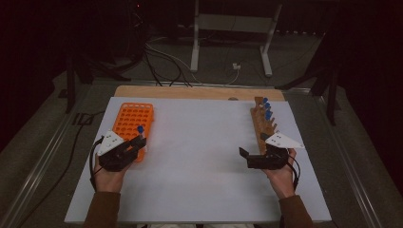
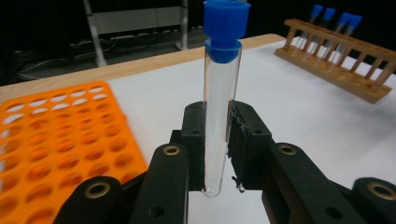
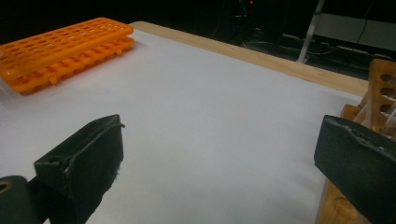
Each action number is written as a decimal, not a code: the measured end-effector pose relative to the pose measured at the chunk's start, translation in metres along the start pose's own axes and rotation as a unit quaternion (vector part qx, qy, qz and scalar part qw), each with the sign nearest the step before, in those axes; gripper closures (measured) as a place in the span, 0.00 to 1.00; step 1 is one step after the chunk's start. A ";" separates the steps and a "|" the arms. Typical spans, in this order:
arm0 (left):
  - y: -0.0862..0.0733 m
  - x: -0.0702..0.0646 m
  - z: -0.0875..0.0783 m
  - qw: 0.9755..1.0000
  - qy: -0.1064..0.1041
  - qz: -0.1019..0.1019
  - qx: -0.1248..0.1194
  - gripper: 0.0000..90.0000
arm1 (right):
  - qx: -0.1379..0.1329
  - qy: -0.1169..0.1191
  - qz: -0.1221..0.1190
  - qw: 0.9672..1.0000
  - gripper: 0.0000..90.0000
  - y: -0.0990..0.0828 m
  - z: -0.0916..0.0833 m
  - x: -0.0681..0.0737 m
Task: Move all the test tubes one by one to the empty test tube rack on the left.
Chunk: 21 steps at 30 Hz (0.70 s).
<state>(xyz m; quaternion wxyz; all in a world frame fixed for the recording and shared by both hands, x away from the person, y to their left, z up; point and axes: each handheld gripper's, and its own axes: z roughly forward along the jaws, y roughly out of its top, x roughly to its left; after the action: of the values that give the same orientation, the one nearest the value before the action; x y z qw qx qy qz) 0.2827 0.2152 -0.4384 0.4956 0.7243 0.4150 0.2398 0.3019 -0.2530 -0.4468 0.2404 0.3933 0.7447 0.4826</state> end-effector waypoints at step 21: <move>-0.031 0.028 0.004 0.998 0.048 -0.023 0.025 0.86 | -0.008 0.000 0.006 1.000 0.02 -0.005 -0.005 -0.004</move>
<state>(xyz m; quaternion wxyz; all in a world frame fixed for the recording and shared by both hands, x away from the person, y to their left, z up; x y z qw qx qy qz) 0.2899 0.2420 -0.4703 0.4622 0.7142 0.4611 0.2524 0.2990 -0.2595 -0.4492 0.2410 0.3956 0.7385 0.4898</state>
